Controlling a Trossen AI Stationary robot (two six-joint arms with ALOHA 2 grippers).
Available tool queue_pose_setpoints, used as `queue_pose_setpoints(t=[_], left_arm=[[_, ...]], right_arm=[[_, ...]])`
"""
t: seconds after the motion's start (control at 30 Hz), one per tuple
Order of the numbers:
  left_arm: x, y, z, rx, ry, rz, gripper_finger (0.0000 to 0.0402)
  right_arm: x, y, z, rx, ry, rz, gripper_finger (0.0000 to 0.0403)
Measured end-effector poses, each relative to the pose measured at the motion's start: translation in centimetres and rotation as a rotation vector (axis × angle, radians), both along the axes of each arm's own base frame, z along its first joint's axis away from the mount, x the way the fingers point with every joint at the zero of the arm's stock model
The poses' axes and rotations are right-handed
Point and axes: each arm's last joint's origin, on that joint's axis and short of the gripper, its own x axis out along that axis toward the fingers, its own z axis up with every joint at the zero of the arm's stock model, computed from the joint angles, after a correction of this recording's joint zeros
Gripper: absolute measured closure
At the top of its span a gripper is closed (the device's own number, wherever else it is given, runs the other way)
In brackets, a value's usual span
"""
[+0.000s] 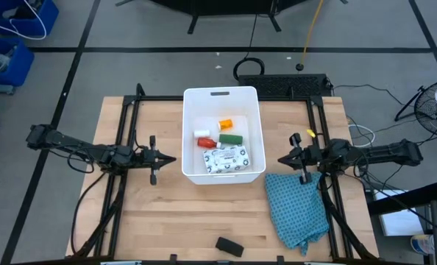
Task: Pick & place medical supplies in basket/bin
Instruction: Put the black bandage into the white bin
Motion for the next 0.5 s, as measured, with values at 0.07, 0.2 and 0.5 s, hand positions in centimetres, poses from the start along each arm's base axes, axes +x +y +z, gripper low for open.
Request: queue_pose_setpoints(t=[0.07,0.2,0.5], left_arm=[[0.0,0.0,0.0,0.0,0.0,0.0,0.0392],[-0.01,0.0,-0.07,-0.007,0.006,0.001,0.0392],[-0.01,-0.45,-0.11,-0.16,0.013,-0.128,0.0392]], right_arm=[[0.07,-0.02,-0.28,0.006,0.031,-0.007,0.0403],[0.06,-0.07,-0.24,0.014,0.027,-0.023,0.0403],[0.09,-0.09,-0.35,-0.028,0.032,-0.039,0.0403]])
